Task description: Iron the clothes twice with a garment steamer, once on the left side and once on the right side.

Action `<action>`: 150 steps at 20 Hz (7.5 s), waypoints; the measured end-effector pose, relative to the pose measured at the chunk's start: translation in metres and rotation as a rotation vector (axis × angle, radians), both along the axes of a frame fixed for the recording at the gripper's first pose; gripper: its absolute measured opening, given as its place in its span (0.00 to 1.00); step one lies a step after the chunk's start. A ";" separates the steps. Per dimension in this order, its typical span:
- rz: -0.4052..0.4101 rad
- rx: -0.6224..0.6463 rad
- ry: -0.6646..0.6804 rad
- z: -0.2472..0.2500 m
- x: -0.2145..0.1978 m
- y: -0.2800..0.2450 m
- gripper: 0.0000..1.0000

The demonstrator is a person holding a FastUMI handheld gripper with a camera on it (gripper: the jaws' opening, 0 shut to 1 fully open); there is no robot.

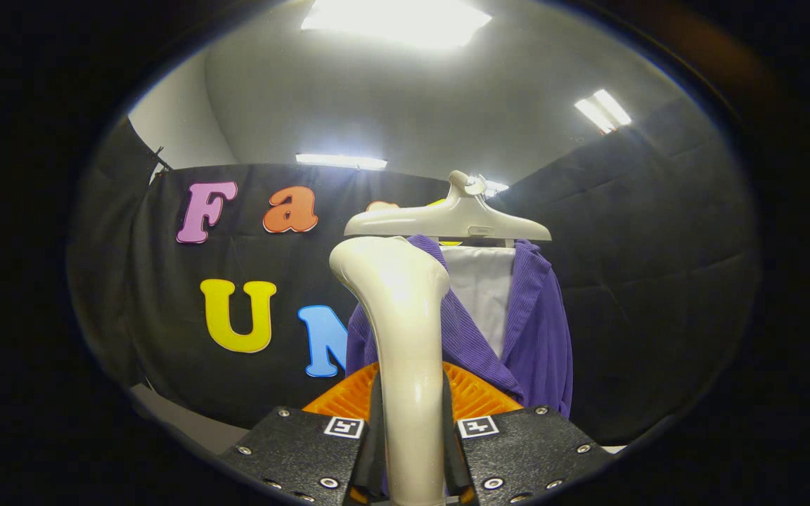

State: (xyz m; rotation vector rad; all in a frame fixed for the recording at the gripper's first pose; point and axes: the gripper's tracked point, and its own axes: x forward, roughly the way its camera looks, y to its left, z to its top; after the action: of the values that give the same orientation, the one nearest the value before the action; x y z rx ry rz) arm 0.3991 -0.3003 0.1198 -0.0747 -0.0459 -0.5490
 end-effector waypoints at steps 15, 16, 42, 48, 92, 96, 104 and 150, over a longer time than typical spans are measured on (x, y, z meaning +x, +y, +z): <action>-0.057 0.063 0.182 -0.124 -0.005 -0.027 0.34; -0.060 0.068 0.195 -0.132 -0.008 -0.027 0.34; -0.075 0.223 0.500 -0.364 -0.109 -0.037 0.34; -0.074 0.247 0.570 -0.402 -0.134 -0.035 0.34; -0.198 -0.095 -0.015 0.028 -0.102 -0.144 0.34; -0.232 -0.086 0.002 0.013 -0.076 -0.171 0.33; -0.271 -0.045 0.069 -0.023 -0.050 -0.194 0.34; -0.365 0.251 0.504 -0.370 -0.153 -0.185 0.34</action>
State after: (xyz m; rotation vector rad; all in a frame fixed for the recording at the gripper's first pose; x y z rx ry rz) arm 0.2458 -0.4854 -0.2498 0.0265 0.5365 -0.8824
